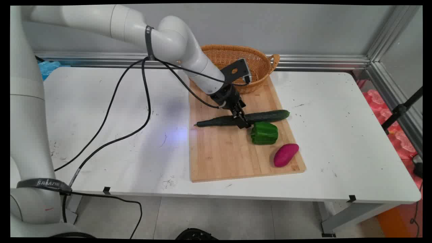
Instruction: Pick up the potato from the vegetable basket
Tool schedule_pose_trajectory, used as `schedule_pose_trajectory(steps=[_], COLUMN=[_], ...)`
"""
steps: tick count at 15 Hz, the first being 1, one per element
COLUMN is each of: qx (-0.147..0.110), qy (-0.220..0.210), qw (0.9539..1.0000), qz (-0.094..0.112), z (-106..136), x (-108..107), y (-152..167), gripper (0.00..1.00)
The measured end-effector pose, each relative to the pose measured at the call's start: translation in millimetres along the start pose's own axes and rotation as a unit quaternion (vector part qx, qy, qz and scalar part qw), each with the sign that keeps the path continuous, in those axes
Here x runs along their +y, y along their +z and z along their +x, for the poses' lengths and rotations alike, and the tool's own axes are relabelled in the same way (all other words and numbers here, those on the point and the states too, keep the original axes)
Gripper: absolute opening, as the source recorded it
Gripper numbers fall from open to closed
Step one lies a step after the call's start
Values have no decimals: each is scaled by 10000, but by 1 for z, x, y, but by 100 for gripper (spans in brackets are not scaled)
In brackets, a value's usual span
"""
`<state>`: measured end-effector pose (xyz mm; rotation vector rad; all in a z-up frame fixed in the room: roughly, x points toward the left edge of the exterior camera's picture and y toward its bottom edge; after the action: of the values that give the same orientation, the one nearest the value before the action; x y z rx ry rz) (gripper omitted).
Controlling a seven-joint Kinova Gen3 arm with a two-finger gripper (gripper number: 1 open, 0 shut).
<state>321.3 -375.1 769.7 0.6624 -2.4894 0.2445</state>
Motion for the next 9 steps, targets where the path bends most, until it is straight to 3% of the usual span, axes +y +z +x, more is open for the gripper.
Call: schedule_pose_trajectory(steps=[9], qx=[148], qy=[108], qw=[9998], qz=[-32], z=[18], x=[-1], y=[-43], gripper=[100])
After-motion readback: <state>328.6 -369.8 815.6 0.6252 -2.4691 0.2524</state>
